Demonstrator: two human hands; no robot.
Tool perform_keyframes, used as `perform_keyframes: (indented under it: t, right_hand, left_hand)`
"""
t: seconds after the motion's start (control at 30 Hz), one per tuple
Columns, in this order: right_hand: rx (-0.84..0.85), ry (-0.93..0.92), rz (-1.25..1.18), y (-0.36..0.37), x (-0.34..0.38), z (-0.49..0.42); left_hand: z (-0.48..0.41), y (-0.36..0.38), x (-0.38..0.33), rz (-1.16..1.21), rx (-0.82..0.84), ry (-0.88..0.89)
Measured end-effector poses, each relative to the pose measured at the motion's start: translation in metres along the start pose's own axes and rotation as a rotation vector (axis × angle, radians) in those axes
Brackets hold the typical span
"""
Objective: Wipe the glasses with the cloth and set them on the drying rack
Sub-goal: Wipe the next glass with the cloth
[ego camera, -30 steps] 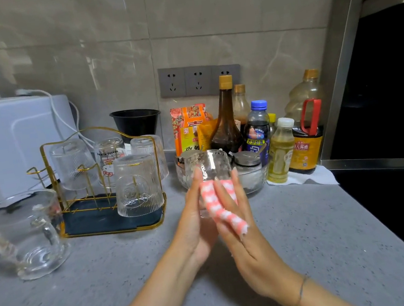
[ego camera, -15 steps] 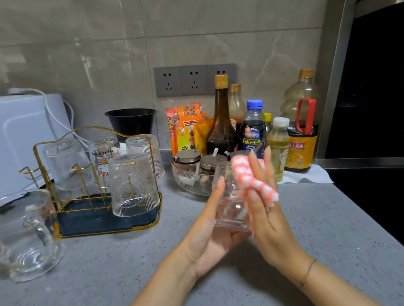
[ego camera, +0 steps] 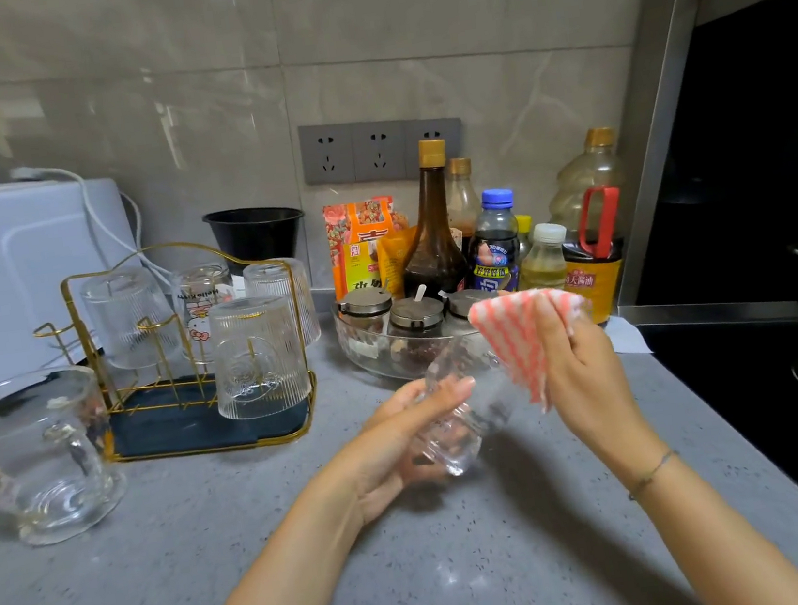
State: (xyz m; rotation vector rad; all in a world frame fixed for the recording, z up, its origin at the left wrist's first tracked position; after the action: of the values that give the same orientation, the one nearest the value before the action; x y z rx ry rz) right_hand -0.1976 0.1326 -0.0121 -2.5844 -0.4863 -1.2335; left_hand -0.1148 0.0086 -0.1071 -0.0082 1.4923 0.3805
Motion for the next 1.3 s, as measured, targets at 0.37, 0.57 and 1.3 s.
perform_keyframes:
  t: [0.37, 0.57, 1.3]
  right_hand:
    - [0.085, 0.207, -0.077, 0.014, -0.024, 0.010]
    - [0.191, 0.295, -0.197, 0.032, -0.024, 0.019]
    - [0.663, 0.165, 0.024, 0.065, -0.013, 0.050]
  left_hand:
    - [0.000, -0.012, -0.009, -0.007, -0.150, 0.093]
    - [0.004, -0.029, -0.021, 0.121, -0.297, 0.208]
    - [0.004, -0.016, -0.026, -0.053, -0.277, 0.239]
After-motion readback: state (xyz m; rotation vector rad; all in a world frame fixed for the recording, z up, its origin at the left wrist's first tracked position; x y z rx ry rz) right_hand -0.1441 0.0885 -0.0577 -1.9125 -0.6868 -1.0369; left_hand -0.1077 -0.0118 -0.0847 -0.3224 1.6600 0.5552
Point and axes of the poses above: each hand's wrist, its own z-axis away from the middle knuckle, its own y-axis out of the palm, x = y × z, the point moved 9 cm from there along -z, towards the middle knuckle, and after that the axes turned 2 degrees about -x, right-handed, at the moved point
